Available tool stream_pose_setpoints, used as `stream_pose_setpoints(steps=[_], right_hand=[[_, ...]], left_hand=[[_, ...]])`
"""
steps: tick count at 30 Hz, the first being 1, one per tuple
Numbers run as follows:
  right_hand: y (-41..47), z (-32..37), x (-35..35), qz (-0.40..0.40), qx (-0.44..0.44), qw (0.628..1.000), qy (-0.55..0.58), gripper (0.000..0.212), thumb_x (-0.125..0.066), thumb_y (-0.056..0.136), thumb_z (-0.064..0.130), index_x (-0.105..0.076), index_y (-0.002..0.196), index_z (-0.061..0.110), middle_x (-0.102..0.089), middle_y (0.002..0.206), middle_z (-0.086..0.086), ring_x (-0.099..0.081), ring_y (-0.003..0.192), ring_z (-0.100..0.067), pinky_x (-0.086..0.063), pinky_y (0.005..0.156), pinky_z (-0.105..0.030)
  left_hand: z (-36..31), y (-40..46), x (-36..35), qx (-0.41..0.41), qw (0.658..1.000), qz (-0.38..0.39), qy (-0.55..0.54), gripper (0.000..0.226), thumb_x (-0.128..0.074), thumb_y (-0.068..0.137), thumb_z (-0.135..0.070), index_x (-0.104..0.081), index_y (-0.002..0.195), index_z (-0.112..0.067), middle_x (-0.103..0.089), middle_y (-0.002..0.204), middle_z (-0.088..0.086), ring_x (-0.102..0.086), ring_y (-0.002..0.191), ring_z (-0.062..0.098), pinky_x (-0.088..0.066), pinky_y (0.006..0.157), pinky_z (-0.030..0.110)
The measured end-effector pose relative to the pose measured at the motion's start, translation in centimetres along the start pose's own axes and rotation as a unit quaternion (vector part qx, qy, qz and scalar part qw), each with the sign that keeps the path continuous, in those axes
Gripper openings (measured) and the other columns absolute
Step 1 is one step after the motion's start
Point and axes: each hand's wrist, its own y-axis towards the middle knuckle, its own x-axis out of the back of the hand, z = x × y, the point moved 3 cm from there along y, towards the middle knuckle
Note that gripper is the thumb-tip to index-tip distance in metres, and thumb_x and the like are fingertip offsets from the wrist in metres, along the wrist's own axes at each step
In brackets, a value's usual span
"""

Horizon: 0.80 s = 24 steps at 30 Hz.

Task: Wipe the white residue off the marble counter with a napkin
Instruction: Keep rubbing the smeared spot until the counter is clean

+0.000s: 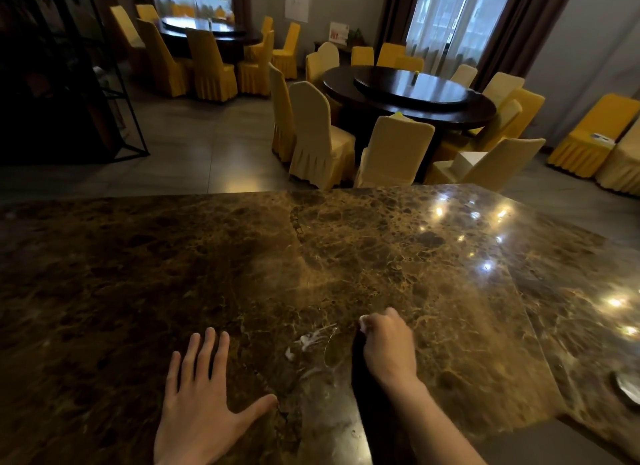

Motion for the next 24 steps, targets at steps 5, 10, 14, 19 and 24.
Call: stream_pose_setpoints(steps=[5,10,14,19,24], right_hand=[[-6.1,3.5,-3.6,0.082,0.130,0.987,0.041,0.012,-0.057,0.097,0.028,-0.068,0.092,0.023,-0.038,0.083,0.009,-0.049,0.076,-0.015,-0.030,0.058,-0.022],[-2.4,-1.9,-0.3,0.019,0.037,0.999,-0.014,0.020,-0.059,0.096,0.029,-0.073,0.087,0.019,-0.048,0.081,0.006,-0.054,0.078,-0.017,-0.039,0.063,-0.029],[-1.0,-1.1,-0.1,-0.028,-0.044,0.999,-0.015,0.020,-0.058,0.095,0.013,-0.074,0.082,0.016,-0.051,0.083,0.002,-0.053,0.079,-0.019,-0.049,0.069,-0.034],[-6.7,6.0,-5.2,0.059,0.095,0.993,0.032,0.011,-0.062,0.092,0.016,-0.068,0.085,0.022,-0.041,0.083,0.009,-0.047,0.076,-0.014,-0.028,0.059,-0.022],[-3.1,1.1,-1.5,0.026,0.032,0.999,0.009,0.023,-0.055,0.099,0.030,-0.072,0.089,0.019,-0.048,0.085,0.006,-0.051,0.079,-0.017,-0.037,0.065,-0.025]], left_hand=[[0.3,0.2,-0.2,-0.008,1.000,-0.006,-0.005,0.141,0.006,0.047,-0.114,0.031,0.155,-0.027,0.035,0.166,-0.003,0.032,0.154,0.019,0.014,0.130,0.051],[0.3,0.2,-0.4,-0.004,1.000,-0.018,-0.009,0.142,0.004,0.046,-0.114,0.028,0.156,-0.027,0.033,0.166,-0.004,0.031,0.154,0.019,0.013,0.130,0.050],[0.4,0.3,-0.7,-0.002,1.000,-0.019,-0.002,0.142,0.003,0.048,-0.114,0.029,0.156,-0.027,0.034,0.167,-0.003,0.033,0.154,0.020,0.014,0.130,0.051],[0.5,0.3,-0.9,-0.007,1.000,-0.029,0.002,0.140,0.002,0.051,-0.114,0.029,0.156,-0.026,0.033,0.167,-0.002,0.032,0.154,0.020,0.013,0.130,0.051],[0.5,0.2,-0.8,-0.007,0.999,-0.029,-0.012,0.139,0.000,0.050,-0.114,0.029,0.155,-0.027,0.034,0.166,-0.004,0.033,0.153,0.019,0.015,0.130,0.050]])
